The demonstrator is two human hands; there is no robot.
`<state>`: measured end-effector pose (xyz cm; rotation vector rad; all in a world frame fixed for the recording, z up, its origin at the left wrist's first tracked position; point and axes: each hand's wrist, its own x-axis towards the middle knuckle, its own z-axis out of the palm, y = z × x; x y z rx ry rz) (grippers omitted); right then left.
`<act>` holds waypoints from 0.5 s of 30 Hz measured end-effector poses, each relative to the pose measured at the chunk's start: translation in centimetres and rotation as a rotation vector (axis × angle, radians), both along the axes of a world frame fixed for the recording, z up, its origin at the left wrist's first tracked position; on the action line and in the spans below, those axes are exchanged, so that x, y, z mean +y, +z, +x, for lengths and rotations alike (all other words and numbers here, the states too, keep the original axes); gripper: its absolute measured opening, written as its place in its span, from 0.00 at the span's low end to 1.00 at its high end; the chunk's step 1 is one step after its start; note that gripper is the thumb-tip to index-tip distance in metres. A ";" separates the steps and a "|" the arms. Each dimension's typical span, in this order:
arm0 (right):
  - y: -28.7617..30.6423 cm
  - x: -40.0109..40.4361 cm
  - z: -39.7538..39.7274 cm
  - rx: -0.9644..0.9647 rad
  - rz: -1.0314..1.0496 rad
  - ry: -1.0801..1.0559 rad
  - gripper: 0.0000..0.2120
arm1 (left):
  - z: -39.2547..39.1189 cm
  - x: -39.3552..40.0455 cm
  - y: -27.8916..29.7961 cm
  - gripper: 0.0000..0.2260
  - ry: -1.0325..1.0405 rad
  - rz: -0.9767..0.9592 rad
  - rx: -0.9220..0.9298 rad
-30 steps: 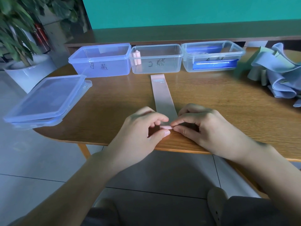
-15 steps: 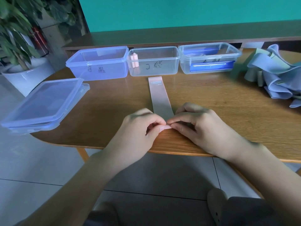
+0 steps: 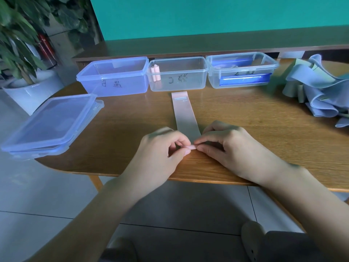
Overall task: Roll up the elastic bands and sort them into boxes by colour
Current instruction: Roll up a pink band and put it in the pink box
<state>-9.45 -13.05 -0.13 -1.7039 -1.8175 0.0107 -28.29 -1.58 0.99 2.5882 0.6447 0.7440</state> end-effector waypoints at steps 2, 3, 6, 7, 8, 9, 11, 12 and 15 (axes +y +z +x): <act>0.1 0.0 -0.1 -0.016 -0.006 -0.019 0.10 | 0.1 0.1 0.0 0.05 0.004 -0.010 0.017; 0.1 0.0 -0.1 -0.026 -0.006 -0.025 0.10 | 0.2 0.2 0.0 0.06 0.003 -0.014 0.023; 0.0 0.0 -0.2 -0.023 0.014 -0.021 0.08 | 0.2 0.5 -0.1 0.07 -0.004 -0.008 0.027; -0.1 0.1 -0.2 -0.018 0.022 -0.016 0.08 | 0.2 0.6 -0.1 0.08 -0.005 -0.008 0.032; -0.1 0.1 -0.2 -0.014 0.028 -0.015 0.07 | 0.3 0.7 -0.1 0.08 -0.004 -0.010 0.040; -0.1 0.1 -0.2 -0.009 0.030 -0.016 0.07 | 0.3 0.7 -0.1 0.09 -0.003 -0.011 0.046; -0.1 0.3 -0.1 0.005 0.030 -0.022 0.07 | 0.3 0.8 -0.1 0.09 -0.003 -0.007 0.041; -0.2 0.4 -0.1 0.010 0.031 -0.026 0.07 | 0.3 0.8 -0.1 0.08 -0.001 -0.007 0.037; -0.4 0.7 0.0 0.013 0.026 -0.035 0.08 | 0.1 0.7 -0.1 0.09 0.011 -0.013 0.012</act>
